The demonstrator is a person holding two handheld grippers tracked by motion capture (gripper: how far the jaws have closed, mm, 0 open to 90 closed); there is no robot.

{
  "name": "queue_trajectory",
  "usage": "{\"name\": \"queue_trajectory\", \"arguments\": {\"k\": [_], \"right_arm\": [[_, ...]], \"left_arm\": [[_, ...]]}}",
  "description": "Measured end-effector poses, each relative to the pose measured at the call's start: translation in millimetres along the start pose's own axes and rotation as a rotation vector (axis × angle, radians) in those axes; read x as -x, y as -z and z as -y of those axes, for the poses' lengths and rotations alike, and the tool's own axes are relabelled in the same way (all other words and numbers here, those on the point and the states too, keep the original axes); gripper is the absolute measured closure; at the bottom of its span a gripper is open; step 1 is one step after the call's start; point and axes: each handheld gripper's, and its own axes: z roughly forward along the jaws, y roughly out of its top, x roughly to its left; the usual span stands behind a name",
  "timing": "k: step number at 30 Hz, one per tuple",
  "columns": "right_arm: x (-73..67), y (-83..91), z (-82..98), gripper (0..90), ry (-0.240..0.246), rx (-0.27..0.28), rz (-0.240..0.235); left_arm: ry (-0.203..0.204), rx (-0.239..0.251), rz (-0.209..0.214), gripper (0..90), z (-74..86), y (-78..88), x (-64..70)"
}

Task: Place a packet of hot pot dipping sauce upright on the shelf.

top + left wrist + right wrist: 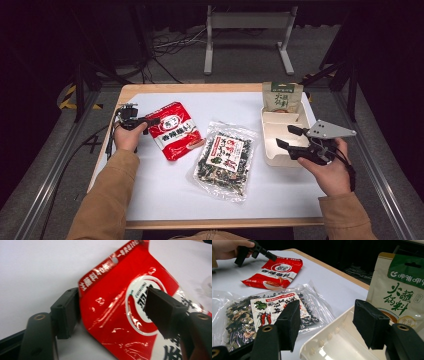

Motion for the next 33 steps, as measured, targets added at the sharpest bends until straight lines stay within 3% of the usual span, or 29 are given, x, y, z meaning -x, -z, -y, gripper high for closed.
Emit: {"name": "queue_trajectory", "arguments": {"k": [10, 14, 20, 22, 27, 33], "right_arm": [[-0.8, -3.2, -0.8, 38.4, 0.002, 0.0, -0.01], [-1.3, -4.6, -1.0, 38.4, 0.005, -0.003, -0.016], [-2.3, -6.2, -1.4, 38.3, 0.004, -0.002, -0.024], [-3.0, -6.6, -1.6, 38.3, 0.006, -0.003, -0.028], [-3.3, -7.0, -1.7, 38.1, 0.006, -0.002, -0.031], [-3.7, -7.8, -1.1, 38.1, 0.006, -0.005, -0.035]], "left_arm": [[-0.05, 0.014, 0.017, 34.9, -4.7, 13.8, 13.3], [-0.073, 0.015, 0.043, 38.6, -5.8, 17.3, 22.2], [-0.116, 0.003, 0.045, 41.9, -5.0, 15.0, 28.3], [-0.11, -0.017, 0.056, 44.1, -3.7, 12.0, 28.4], [-0.132, -0.043, 0.025, 45.8, -1.5, 5.1, 27.9], [-0.151, -0.067, -0.017, 60.0, 1.5, 0.1, 22.4]]}}
